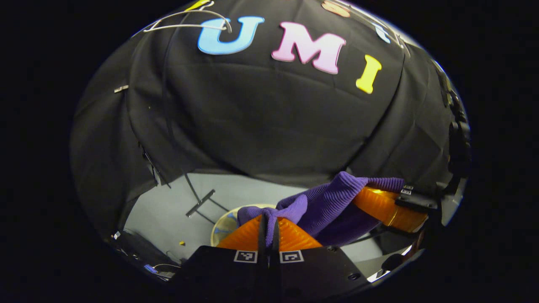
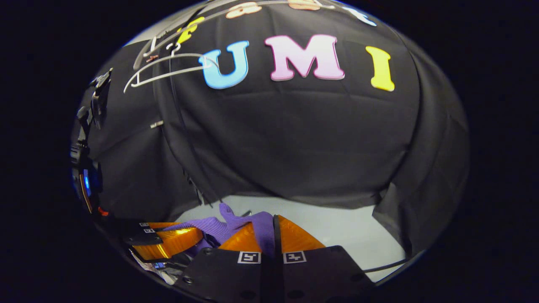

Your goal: Grasp the clothes on the hanger with both hands and then place them into the laundry hamper below.

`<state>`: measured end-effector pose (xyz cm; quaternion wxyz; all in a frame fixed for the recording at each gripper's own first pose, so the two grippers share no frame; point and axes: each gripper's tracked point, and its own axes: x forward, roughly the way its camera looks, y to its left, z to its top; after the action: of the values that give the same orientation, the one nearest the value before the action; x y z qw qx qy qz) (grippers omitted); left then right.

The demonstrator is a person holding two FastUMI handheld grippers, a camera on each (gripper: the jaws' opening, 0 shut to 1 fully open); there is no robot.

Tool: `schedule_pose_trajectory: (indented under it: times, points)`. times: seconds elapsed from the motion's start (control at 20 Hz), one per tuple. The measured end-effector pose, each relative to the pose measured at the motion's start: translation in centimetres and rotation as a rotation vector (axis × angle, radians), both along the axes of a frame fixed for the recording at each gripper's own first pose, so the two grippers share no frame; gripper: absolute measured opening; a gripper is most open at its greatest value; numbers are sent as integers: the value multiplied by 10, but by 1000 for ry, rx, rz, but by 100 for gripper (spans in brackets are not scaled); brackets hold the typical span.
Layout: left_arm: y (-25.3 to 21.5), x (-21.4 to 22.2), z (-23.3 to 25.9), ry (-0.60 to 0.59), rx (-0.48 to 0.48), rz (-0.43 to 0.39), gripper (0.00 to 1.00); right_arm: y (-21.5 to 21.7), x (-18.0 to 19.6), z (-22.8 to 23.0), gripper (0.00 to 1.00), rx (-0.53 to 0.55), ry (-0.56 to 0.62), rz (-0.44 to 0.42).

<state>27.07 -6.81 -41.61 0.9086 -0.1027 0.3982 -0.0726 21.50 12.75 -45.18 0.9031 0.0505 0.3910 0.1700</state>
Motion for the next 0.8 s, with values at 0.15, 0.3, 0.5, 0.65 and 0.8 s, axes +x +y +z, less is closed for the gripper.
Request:
schedule_pose_trajectory:
  times: [0.15,0.3,0.5,0.65,0.8]
  points:
    - [-11,-17,-32,124,3,3,5,-7,-22,-50,5,-54,126,36]
    - [-17,-30,-47,234,5,25,5,-24,-46,-89,5,-108,227,51]
    - [-19,-43,-66,341,40,20,5,-30,-72,-135,5,-146,343,69]
    - [-19,-45,-65,370,59,9,5,-33,-81,-145,0,-164,376,79]
    - [-17,-50,-70,401,80,8,5,-37,-81,-150,5,-178,391,57]
